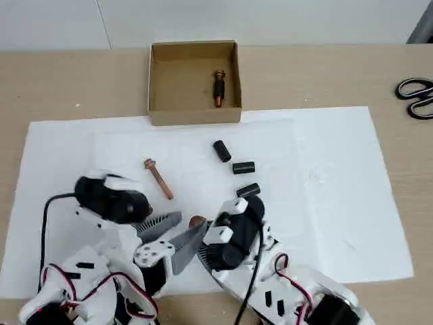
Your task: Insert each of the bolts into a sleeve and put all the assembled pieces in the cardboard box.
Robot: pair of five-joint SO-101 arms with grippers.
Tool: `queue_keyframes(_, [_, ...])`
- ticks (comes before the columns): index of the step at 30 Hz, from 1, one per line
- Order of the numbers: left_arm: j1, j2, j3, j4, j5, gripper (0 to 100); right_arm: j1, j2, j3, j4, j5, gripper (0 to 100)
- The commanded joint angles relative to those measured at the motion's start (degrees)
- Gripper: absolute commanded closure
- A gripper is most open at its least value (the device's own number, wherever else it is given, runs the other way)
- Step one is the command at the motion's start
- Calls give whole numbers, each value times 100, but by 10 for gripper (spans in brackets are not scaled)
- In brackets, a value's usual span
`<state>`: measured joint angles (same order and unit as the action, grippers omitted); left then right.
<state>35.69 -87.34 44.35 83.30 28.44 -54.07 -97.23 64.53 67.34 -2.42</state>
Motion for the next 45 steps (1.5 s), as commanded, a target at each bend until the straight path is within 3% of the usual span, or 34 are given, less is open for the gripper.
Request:
queue_keyframes(1, [-158, 607, -778, -211, -9, 844, 75, -57, 18, -127, 35, 995])
queue_keyframes(6, [-695, 1169, -1349, -492, -9, 865, 321, -66, 105, -136, 26, 995])
queue_keyframes(10, [-1547, 1371, -1490, -879, -44, 997, 892, -66, 105, -136, 18, 995])
queue_keyframes(23, [-3815, 1407, -1578, -870, -448, 994, 2598, 92, 237, -330, -62, 995])
queue_keyframes(31, [-4299, 1415, -1543, -633, -475, 994, 3152, 1991, -782, -998, -1099, 996])
queue_keyframes(38, [-4396, 1398, -1429, 35, -466, 994, 3398, 3793, -1758, -1727, -1108, 996])
queue_keyframes(45, [-4862, 1407, -1429, 88, -475, 994, 3512, 5727, -2954, -2378, -1108, 996])
